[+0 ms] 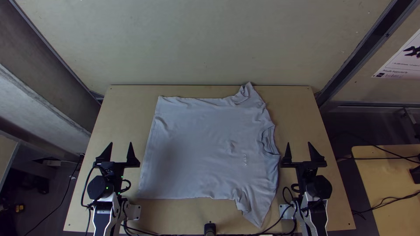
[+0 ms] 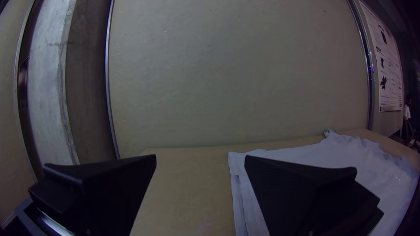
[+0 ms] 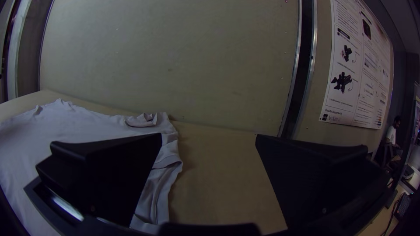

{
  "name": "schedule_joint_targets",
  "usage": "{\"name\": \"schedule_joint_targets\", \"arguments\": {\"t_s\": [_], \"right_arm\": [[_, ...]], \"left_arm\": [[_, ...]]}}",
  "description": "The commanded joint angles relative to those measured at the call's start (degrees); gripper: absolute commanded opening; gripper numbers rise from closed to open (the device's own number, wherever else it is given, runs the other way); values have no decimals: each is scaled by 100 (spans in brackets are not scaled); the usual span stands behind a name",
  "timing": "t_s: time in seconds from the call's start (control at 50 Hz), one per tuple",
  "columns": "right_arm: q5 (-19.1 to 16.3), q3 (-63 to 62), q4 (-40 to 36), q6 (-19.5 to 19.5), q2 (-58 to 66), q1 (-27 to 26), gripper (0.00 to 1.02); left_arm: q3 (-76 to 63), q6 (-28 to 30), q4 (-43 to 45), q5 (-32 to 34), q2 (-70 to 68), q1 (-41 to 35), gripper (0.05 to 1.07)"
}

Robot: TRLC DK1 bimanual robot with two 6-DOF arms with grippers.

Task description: Fold the t-shirt

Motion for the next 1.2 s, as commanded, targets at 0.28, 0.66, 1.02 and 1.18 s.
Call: {"name": "schedule_joint_targets", "arguments": {"t_s": [0.28, 0.66, 1.02, 1.18], "right_arm": [[39, -29, 8, 126, -25, -205, 98], [13, 762, 114, 187, 484, 6, 98], [-14, 2898, 535, 91, 2884, 67, 98], [-14, 4321, 430, 64, 3956, 67, 98]], "left_arm": [[-235, -100, -191, 447, -45, -165, 102], [20, -21, 213, 447, 17, -130, 102], [2358, 32, 828, 456, 2715, -437, 102], [4133, 23, 635, 403, 4148, -604, 102]]}}
